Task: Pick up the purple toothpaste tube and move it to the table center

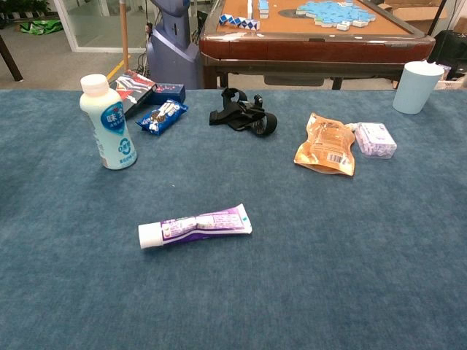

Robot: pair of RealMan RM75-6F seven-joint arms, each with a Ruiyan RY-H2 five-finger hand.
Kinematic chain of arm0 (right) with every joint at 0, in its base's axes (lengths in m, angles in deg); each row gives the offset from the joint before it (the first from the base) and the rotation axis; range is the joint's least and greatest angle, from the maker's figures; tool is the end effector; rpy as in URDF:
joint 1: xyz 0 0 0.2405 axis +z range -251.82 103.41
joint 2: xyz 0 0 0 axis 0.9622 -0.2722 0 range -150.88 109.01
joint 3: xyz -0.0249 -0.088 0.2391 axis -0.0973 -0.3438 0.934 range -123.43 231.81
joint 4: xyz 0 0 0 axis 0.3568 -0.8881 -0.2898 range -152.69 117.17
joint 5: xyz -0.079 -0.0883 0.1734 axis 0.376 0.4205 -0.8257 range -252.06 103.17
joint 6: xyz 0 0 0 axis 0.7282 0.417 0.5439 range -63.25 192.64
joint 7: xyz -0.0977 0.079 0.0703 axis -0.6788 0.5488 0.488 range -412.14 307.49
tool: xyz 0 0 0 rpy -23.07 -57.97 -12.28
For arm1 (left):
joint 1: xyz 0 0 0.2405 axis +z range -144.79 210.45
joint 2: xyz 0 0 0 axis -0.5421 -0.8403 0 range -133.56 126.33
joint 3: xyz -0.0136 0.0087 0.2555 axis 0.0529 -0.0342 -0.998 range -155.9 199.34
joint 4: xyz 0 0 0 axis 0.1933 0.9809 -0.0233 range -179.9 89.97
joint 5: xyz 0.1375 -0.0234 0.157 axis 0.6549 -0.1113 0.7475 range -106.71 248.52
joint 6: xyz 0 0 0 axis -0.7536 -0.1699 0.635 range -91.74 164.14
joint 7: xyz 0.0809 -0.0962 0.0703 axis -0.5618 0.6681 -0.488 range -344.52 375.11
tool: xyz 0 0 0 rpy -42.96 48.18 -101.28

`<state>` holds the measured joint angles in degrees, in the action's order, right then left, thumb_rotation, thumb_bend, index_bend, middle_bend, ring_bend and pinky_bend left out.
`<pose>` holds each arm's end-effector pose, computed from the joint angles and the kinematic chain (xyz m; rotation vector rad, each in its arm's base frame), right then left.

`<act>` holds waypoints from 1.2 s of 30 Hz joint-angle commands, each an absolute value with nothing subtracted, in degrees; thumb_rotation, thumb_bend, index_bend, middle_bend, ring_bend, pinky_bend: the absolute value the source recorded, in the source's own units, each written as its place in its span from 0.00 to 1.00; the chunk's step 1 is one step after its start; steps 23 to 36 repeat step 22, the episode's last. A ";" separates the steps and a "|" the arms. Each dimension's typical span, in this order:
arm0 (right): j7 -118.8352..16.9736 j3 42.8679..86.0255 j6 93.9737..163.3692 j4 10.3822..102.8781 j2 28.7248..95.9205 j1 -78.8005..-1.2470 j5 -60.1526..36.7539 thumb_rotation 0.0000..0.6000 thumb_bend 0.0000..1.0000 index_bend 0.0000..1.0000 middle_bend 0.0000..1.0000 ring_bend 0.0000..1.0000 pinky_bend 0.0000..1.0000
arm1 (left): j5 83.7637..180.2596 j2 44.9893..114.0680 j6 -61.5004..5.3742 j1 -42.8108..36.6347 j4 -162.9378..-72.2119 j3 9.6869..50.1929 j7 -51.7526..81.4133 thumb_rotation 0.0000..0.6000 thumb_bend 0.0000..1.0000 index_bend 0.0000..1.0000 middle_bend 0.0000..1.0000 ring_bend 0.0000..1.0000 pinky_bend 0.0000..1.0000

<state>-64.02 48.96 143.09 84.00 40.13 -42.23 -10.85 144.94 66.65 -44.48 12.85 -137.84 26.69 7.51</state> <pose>-0.2504 -0.2780 0.1454 1.5330 -0.8830 0.7903 -0.2678 0.2637 0.1269 -1.4062 -0.8713 -0.9639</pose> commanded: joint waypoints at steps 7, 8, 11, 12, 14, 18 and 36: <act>-63.74 49.18 152.34 80.14 44.28 -51.58 -4.45 1.00 0.24 0.39 0.44 0.36 0.36 | 147.48 67.96 -48.70 16.19 -138.38 25.19 2.40 1.00 0.18 0.00 0.00 0.00 0.10; -63.79 49.22 152.77 80.13 44.48 -52.28 -4.15 1.00 0.24 0.39 0.45 0.36 0.36 | 147.80 68.06 -49.04 16.46 -138.57 25.08 2.07 1.00 0.18 0.00 0.00 0.00 0.10; -64.39 49.34 153.58 80.07 44.85 -54.29 -3.60 1.00 0.24 0.40 0.46 0.36 0.36 | 148.82 68.22 -49.72 17.24 -139.11 24.77 1.83 1.00 0.18 0.00 0.00 0.00 0.10; -64.64 49.40 153.83 80.06 44.93 -54.82 -3.38 1.00 0.24 0.40 0.46 0.36 0.36 | 149.09 68.22 -49.81 17.40 -139.24 24.68 1.74 1.00 0.18 0.00 0.00 0.00 0.10; -64.92 49.87 154.59 80.08 45.27 -56.03 -3.02 1.00 0.24 0.40 0.46 0.36 0.36 | 149.56 68.28 -49.91 17.67 -139.43 24.67 1.49 1.00 0.18 0.00 0.00 0.00 0.10; -64.13 50.83 154.41 79.91 45.66 -57.62 -2.42 1.00 0.24 0.42 0.47 0.37 0.36 | 150.21 68.60 -49.80 17.93 -139.47 24.99 1.66 1.00 0.18 0.00 0.00 0.00 0.10; -63.78 51.65 153.95 79.96 45.71 -58.60 -1.58 1.00 0.24 0.43 0.47 0.37 0.36 | 150.60 68.88 -49.34 18.06 -139.06 25.10 1.41 1.00 0.18 0.00 0.00 0.00 0.10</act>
